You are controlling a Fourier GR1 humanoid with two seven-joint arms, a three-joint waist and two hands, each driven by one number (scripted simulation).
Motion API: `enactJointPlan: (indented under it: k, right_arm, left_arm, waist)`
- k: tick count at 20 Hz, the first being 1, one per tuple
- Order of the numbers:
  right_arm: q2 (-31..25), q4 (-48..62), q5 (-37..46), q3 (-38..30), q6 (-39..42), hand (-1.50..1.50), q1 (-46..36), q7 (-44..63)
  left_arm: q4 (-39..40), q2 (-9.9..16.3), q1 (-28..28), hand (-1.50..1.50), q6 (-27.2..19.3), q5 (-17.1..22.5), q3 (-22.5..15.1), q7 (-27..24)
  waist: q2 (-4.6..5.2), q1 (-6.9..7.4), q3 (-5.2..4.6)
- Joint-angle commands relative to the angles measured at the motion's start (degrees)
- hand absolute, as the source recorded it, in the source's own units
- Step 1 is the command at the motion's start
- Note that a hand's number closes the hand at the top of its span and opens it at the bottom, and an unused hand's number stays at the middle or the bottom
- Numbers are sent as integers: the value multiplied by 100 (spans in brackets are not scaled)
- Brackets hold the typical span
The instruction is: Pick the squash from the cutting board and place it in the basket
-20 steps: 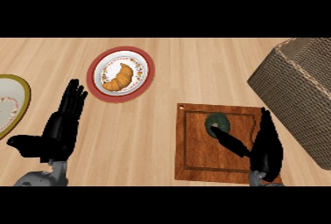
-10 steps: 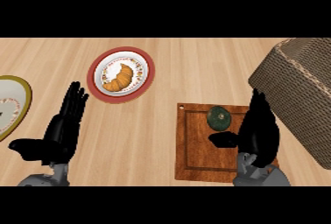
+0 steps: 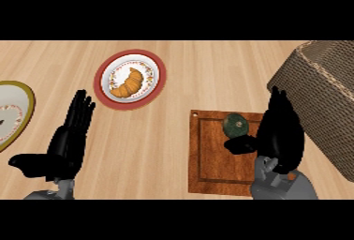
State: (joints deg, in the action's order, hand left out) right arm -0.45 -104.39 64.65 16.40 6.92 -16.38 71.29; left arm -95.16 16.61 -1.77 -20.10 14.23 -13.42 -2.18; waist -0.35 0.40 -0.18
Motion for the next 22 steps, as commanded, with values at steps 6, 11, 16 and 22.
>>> enactJointPlan:
  k: [6, 11, 16, 22]
  right_arm:
    - [43, 257, -85, 251, 145, -150, -305, 1394]
    - [43, 441, 144, 326, 83, -150, -260, 1395]
    - [43, 757, 245, 545, -332, -150, -86, 1395]
    - [43, 897, 96, 268, -189, -150, -412, 1394]
  left_arm:
    - [136, -77, -193, 0, -26, -129, 101, 44]
    - [-71, 8, -145, 0, 127, -25, 180, 141]
    - [-12, -183, 30, 0, 40, -128, 119, -12]
    - [-57, -209, -287, 0, 1, -290, 31, 312]
  waist:
    - [35, -18, 13]
    - [19, 4, 13]
    - [28, 9, 16]
    - [34, -11, 16]
